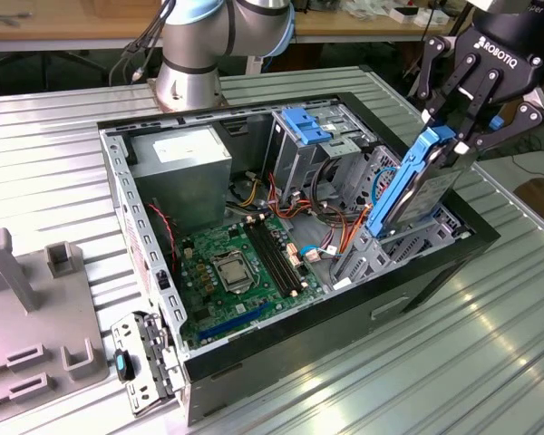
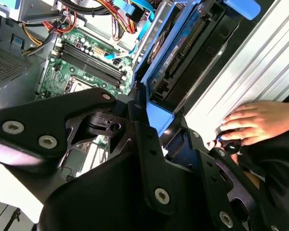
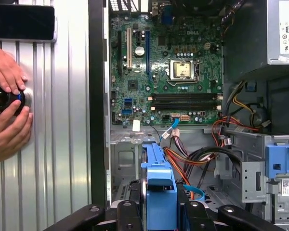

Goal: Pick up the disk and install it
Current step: 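Insert the disk into the insertion slot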

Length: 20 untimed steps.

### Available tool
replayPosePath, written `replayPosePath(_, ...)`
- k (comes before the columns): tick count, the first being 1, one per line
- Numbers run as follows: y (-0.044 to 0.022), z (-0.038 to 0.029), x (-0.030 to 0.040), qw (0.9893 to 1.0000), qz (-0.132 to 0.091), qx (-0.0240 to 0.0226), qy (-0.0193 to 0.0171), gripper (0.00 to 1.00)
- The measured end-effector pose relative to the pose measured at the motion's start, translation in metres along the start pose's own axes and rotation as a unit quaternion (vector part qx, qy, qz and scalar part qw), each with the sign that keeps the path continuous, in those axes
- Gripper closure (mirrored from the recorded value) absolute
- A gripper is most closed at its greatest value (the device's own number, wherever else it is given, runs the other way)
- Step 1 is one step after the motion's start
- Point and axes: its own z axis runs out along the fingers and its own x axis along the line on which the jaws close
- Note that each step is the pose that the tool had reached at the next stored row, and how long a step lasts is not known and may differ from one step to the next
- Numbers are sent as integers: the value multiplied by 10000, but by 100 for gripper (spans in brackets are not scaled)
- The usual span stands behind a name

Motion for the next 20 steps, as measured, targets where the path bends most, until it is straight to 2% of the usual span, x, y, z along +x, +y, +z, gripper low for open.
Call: replayPosePath(20,2,119,0,10000,1,-2,0,63)
